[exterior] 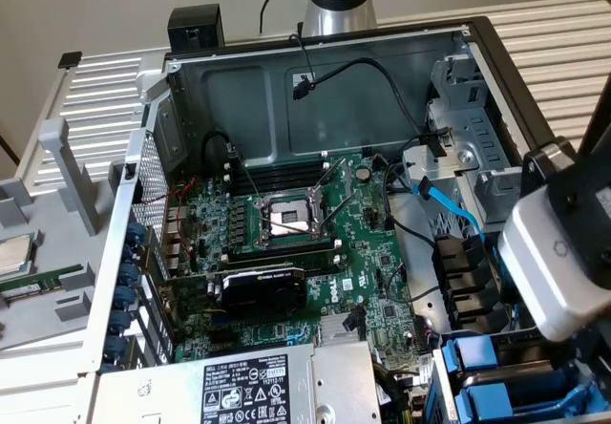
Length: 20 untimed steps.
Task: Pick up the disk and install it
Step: 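Insert the first disk wire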
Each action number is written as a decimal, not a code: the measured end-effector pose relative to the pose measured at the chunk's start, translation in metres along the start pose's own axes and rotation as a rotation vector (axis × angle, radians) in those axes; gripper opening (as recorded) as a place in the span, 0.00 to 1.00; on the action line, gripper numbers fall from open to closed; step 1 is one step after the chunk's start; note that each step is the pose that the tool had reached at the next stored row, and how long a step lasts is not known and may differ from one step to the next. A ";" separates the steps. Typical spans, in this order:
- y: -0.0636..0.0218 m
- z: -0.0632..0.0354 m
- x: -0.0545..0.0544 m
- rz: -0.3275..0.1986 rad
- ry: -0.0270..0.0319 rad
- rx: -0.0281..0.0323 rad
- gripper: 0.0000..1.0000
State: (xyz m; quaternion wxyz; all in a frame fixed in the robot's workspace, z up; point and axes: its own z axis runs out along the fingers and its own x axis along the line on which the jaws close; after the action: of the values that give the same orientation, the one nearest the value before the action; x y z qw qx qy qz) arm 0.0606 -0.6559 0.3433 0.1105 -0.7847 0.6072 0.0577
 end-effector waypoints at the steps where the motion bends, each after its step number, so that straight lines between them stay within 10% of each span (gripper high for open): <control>1: -0.0016 0.0003 0.001 0.000 -0.0025 -0.0024 0.43; 20: -0.0064 0.0017 0.009 0.005 -0.0538 -0.0192 0.34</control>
State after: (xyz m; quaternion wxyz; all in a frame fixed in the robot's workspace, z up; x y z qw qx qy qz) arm 0.0691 -0.6623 0.3403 0.1191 -0.7823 0.6055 0.0849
